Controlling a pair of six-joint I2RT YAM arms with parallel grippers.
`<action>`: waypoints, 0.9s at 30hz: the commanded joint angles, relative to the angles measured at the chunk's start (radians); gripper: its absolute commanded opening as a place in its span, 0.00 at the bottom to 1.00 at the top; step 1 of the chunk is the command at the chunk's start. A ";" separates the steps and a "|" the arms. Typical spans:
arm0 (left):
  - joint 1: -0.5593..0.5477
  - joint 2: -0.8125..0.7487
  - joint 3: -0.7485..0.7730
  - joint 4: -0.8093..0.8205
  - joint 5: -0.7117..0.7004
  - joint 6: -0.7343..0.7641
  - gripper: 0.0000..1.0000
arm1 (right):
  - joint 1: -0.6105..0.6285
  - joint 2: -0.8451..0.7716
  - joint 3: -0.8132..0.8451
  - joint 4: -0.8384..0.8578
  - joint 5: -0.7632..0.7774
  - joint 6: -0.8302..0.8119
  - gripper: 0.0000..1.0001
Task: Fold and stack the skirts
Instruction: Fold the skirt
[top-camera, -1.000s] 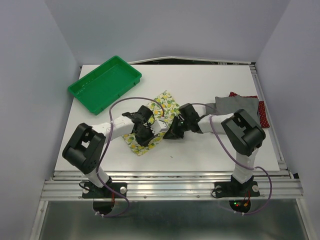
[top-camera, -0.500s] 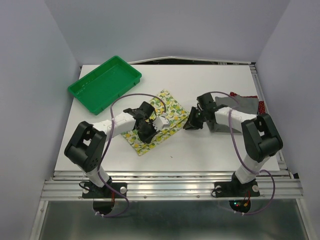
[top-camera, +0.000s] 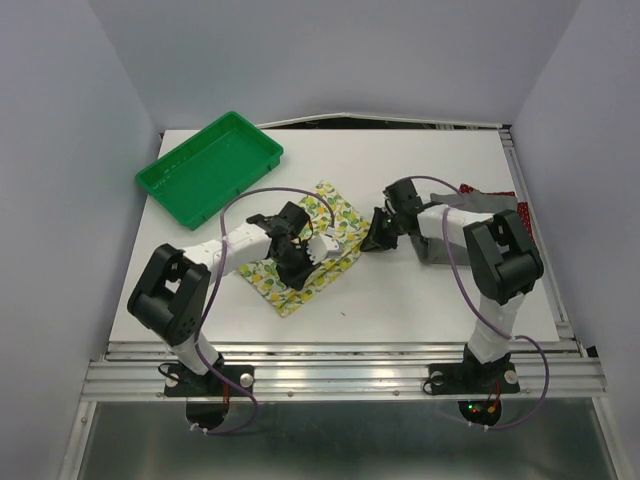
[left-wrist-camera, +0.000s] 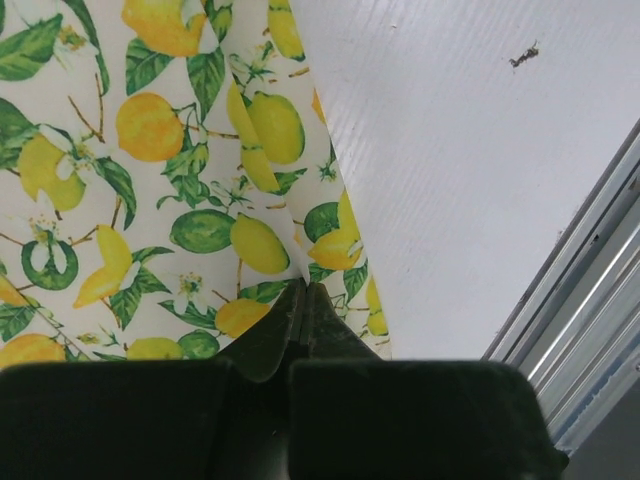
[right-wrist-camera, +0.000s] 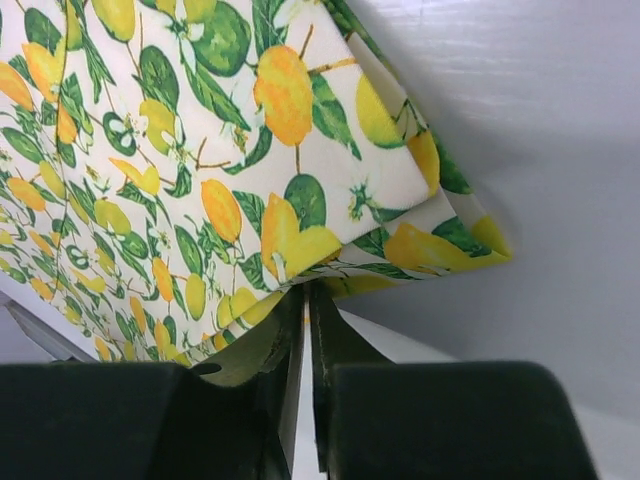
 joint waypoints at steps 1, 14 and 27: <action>-0.012 -0.005 -0.016 -0.048 0.037 0.042 0.00 | 0.004 0.063 0.026 0.008 0.055 -0.015 0.11; -0.024 0.121 0.065 0.106 0.019 -0.076 0.14 | 0.004 0.217 0.325 -0.038 0.135 -0.167 0.11; -0.023 -0.092 0.090 0.206 -0.009 -0.242 0.44 | -0.037 0.033 0.428 -0.121 0.022 -0.204 0.40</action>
